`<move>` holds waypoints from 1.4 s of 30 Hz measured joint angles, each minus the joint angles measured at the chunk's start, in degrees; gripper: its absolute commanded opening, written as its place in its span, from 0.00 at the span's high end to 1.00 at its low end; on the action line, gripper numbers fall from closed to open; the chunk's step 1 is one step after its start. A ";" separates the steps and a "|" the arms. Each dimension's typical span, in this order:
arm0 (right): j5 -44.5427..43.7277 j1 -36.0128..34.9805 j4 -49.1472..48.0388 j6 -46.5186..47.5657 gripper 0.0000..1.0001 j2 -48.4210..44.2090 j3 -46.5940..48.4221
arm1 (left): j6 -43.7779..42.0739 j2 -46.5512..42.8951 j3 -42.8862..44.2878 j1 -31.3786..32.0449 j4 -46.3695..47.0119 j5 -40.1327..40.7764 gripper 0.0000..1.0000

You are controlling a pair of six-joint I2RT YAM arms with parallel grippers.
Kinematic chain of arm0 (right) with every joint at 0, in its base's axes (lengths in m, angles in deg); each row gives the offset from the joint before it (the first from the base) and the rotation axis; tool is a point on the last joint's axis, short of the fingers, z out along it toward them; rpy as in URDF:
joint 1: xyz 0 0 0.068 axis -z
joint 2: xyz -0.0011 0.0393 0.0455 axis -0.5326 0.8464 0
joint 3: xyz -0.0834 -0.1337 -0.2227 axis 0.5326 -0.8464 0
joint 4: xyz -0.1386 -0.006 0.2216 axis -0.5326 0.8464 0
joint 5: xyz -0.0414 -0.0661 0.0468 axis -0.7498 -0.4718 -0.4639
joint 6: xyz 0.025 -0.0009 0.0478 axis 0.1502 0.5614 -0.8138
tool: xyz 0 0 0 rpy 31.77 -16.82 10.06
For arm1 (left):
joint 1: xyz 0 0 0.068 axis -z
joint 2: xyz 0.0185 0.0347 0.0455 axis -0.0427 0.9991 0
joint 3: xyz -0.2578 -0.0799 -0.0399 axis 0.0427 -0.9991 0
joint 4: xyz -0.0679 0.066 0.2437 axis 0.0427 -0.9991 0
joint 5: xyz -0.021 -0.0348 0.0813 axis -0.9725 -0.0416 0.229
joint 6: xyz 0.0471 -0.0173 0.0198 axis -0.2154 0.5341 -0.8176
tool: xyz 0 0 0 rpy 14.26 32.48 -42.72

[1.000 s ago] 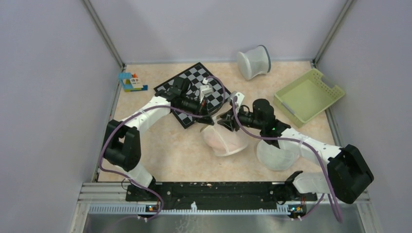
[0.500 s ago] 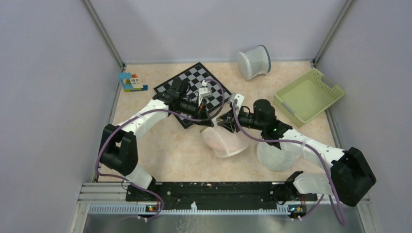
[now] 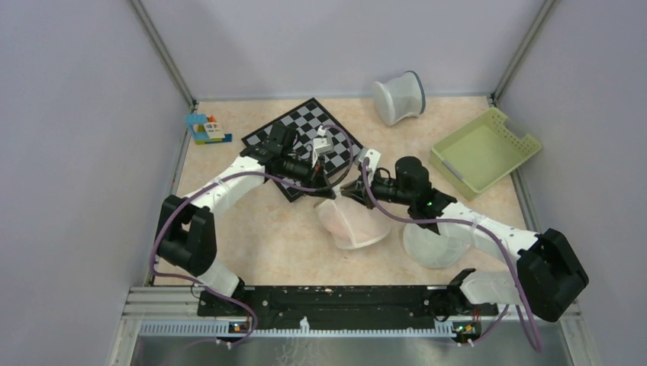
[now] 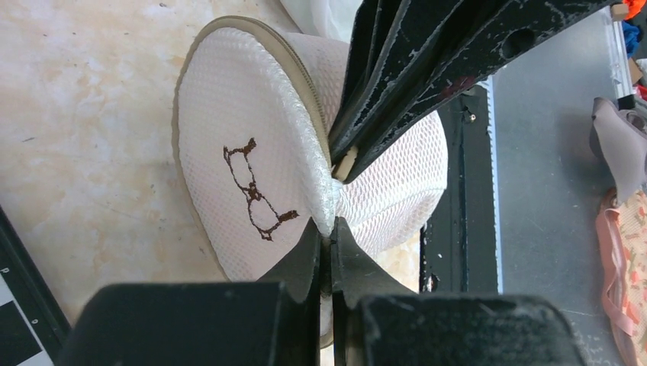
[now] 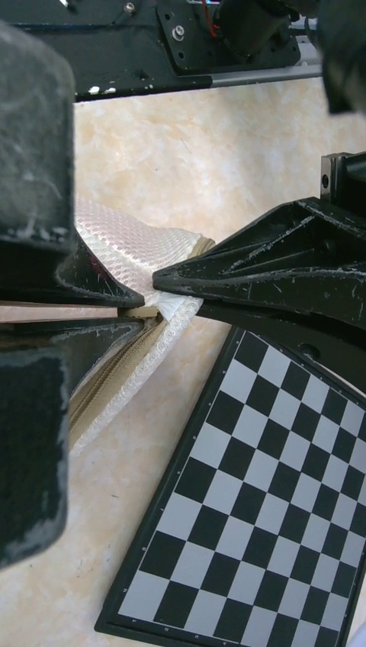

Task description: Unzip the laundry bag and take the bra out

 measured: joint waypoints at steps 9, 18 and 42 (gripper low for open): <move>0.63 4.04 4.22 -0.52 1.00 -2.99 0.00 | -9.97 -0.94 -0.13 -2.78 -2.32 2.32 1.00; 3.13 8.07 7.61 -3.50 1.00 -4.00 0.00 | -22.77 -5.70 -3.76 -3.39 -0.74 8.04 0.86; 8.04 4.61 7.37 -13.66 1.00 -2.03 0.00 | -18.97 -10.12 -4.28 7.43 1.14 16.00 0.88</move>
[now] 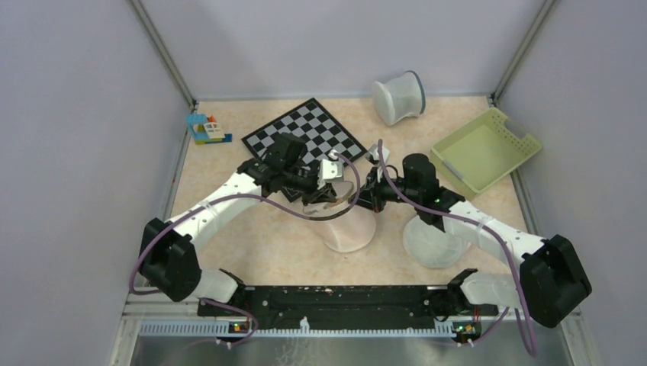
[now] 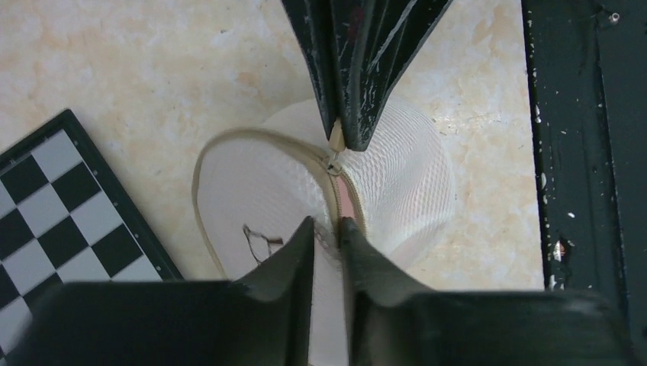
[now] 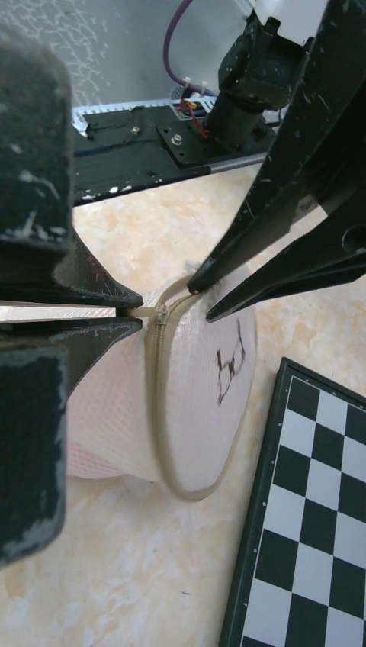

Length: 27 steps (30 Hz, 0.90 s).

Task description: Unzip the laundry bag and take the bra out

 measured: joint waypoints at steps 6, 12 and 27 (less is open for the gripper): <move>-0.09 2.58 2.29 -0.42 1.00 -0.04 -0.02 | -2.84 -1.27 -2.73 -0.48 0.04 2.78 1.00; 0.74 7.76 5.68 -0.37 1.00 -0.04 -0.11 | -7.74 -8.07 -11.56 -1.68 4.46 5.27 1.00; 2.47 5.46 4.39 -3.30 1.00 -0.13 -0.11 | -8.90 -8.00 -7.34 -0.55 3.06 4.13 0.27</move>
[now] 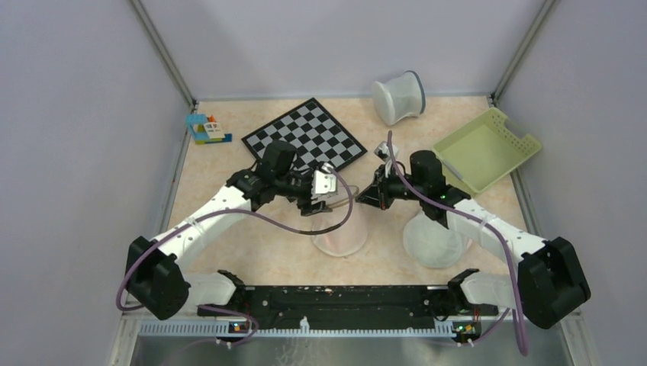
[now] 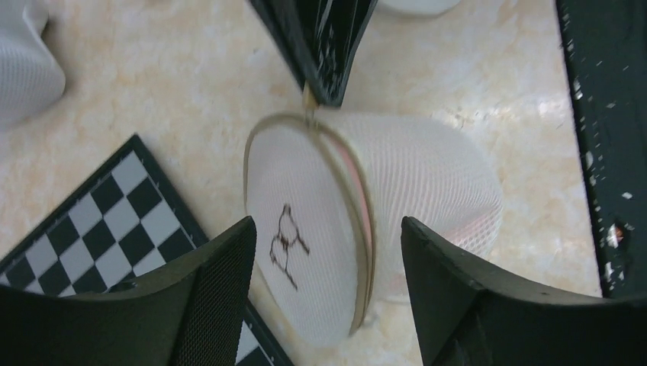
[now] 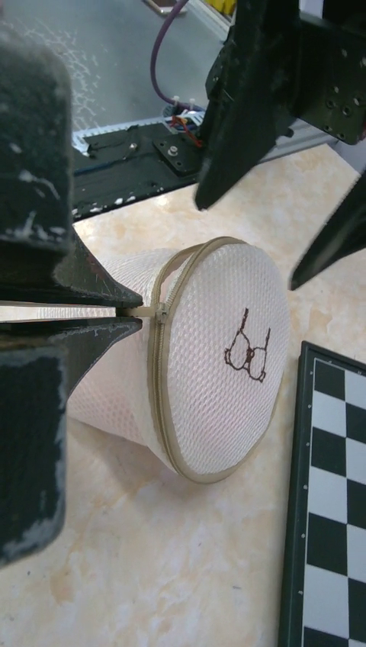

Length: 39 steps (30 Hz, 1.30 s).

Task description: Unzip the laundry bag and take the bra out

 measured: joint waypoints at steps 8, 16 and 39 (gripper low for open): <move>-0.04 -1.18 -2.05 -2.05 1.00 0.13 0.00 | 11.85 5.01 3.48 4.13 1.57 -0.50 0.41; -0.33 -1.18 -2.03 -2.19 1.00 0.13 0.00 | 14.14 7.61 3.17 4.13 2.08 3.61 0.93; 1.11 2.67 -0.26 -1.01 1.00 0.13 -1.55 | -3.02 -9.62 -14.58 -1.11 10.56 5.11 0.29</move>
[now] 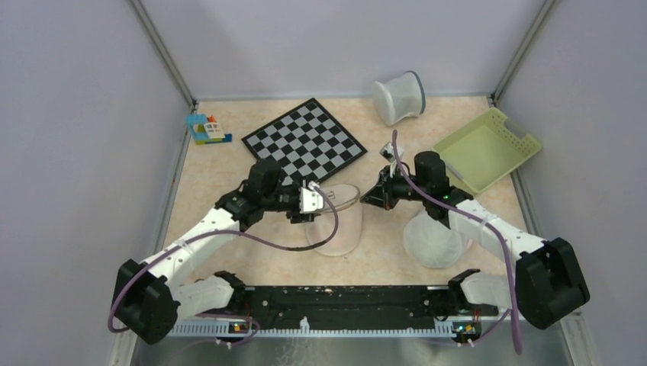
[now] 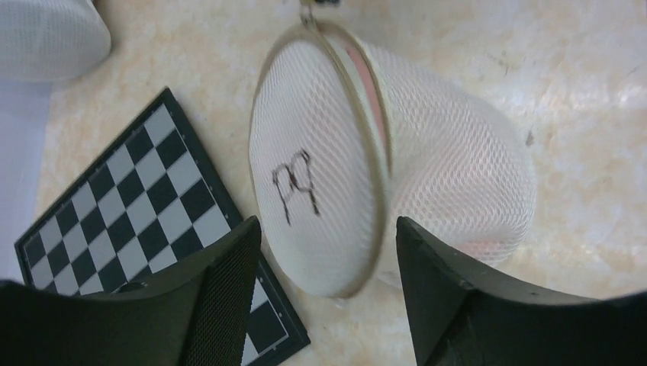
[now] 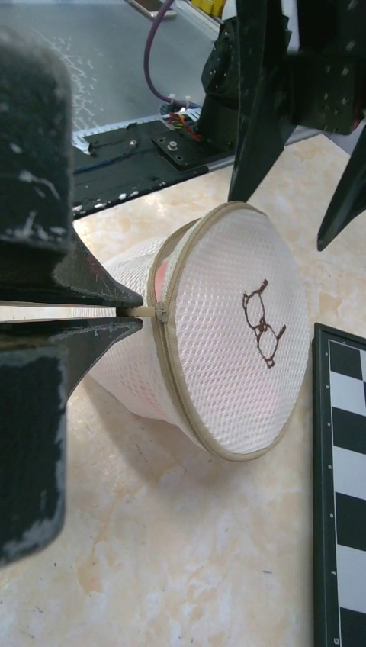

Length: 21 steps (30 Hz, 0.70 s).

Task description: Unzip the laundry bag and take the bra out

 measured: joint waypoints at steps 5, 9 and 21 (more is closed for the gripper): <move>0.00 -1.62 -0.48 -0.22 1.00 -0.02 0.00 | 8.04 2.38 7.93 2.29 -1.70 -3.78 0.28; 0.00 -2.47 -1.25 -1.01 1.00 0.00 0.02 | 15.98 7.04 11.47 4.35 -1.09 -4.55 0.33; -0.81 -1.79 -1.11 -1.22 1.00 -0.02 0.07 | 27.43 16.98 13.70 4.63 -2.43 -4.61 1.00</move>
